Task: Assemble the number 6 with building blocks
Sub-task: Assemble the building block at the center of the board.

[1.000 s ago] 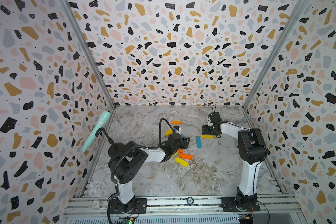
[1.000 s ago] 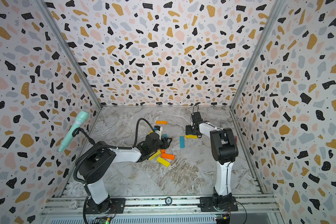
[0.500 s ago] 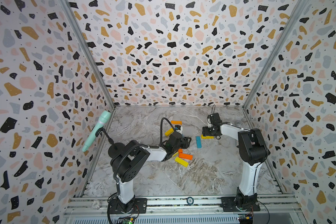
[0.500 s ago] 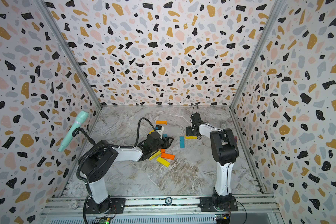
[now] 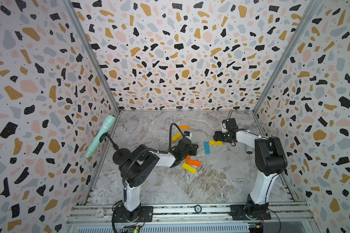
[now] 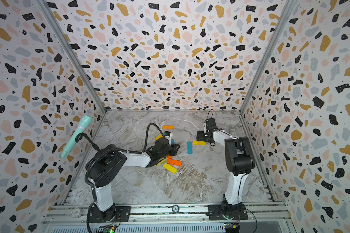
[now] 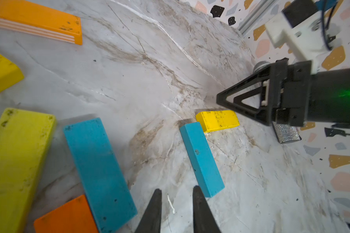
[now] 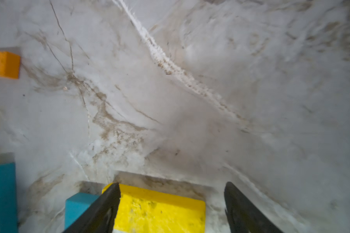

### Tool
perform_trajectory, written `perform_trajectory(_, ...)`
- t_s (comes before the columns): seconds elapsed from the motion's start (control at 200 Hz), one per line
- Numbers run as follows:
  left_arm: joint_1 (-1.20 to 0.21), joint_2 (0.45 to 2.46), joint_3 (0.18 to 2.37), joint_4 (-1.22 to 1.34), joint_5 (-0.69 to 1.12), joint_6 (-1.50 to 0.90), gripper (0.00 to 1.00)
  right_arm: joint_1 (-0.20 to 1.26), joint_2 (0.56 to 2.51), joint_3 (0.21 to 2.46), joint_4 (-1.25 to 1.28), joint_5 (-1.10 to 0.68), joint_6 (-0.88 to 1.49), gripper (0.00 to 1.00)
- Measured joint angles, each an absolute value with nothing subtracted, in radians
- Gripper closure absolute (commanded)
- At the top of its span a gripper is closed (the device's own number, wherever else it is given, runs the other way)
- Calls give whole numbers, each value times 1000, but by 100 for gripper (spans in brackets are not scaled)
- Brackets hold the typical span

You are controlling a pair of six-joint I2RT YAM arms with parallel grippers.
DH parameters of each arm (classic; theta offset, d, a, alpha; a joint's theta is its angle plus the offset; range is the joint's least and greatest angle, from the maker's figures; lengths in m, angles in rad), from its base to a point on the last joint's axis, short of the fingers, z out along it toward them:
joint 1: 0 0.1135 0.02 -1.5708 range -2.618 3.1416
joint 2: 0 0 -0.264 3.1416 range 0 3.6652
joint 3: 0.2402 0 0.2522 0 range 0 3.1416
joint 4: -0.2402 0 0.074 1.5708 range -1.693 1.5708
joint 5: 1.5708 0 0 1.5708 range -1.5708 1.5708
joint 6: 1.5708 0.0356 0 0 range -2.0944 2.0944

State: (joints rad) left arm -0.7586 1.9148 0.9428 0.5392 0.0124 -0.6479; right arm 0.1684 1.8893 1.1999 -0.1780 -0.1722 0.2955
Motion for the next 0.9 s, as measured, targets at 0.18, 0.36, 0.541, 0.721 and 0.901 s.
perform_trajectory(0.18, -762, 1971, 1036, 478, 21, -635, 94, 100, 1865, 1177, -139, -268, 297, 16)
perform_trajectory(0.36, -764, 2011, 1088, 400, 18, -618, 95, 101, 1866, 1130, -136, -321, 297, 16)
perform_trajectory(0.541, -764, 2054, 1154, 328, 18, -602, 96, 112, 1875, 1131, -146, -326, 293, 18)
perform_trajectory(0.721, -764, 2070, 1166, 316, 23, -601, 96, 120, 1880, 1128, -127, -330, 299, 19)
perform_trajectory(0.901, -765, 2094, 1166, 322, 42, -603, 97, 131, 1897, 1137, -119, -333, 298, 19)
